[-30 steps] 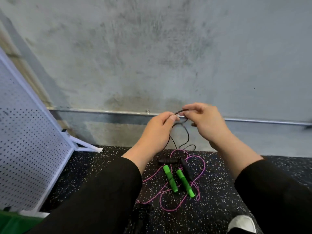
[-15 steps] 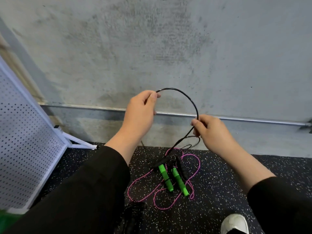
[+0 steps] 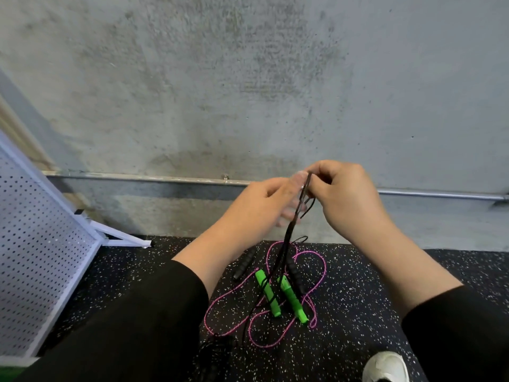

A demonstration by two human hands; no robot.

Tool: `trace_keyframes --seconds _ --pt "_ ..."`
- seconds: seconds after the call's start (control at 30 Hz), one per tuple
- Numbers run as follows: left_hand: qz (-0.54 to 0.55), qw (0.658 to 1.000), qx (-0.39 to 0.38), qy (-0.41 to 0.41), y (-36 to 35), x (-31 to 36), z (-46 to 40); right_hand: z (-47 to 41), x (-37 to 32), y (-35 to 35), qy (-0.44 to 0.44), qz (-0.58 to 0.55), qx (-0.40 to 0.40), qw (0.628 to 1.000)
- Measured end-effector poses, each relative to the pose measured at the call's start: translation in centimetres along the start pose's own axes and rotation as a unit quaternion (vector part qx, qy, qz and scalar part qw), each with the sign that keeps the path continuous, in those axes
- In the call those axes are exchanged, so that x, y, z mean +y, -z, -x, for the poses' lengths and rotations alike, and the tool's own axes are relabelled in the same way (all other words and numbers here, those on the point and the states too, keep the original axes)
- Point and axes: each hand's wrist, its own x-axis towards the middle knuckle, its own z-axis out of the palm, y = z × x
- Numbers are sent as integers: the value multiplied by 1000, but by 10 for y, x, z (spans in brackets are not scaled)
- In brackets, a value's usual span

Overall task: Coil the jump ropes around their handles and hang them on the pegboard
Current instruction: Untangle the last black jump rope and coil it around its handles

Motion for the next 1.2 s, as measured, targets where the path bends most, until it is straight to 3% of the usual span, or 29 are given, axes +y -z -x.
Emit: trace_keyframes --seconds 0.23,0.47,0.63,0.83,0.93,1.03,1.1,1.17,1.2 --pt "95 991 -81 51 12 5 11 -1 1 -8 4 43 -18 999" --pt "112 993 -37 25 12 3 15 -3 5 -19 45 85 -3 995" --pt "131 987 71 -57 28 9 15 -4 1 -23 57 70 -7 996" --pt "179 957 177 -145 52 12 19 -7 10 -35 -46 -15 -144 988" --pt "99 962 220 -124 62 2 11 -8 10 -39 -32 17 -167 985" --pt "-115 963 239 -52 68 -14 3 -13 8 -38 -17 15 -104 994" --pt "-236 940 246 -29 66 -17 4 -15 6 -36 -22 -33 -105 994" --pt "-294 930 193 -105 62 -13 7 -14 1 -35 -18 -62 -138 988" --pt "-288 942 126 -115 58 -8 10 -13 -2 -35 -8 -64 -152 986"
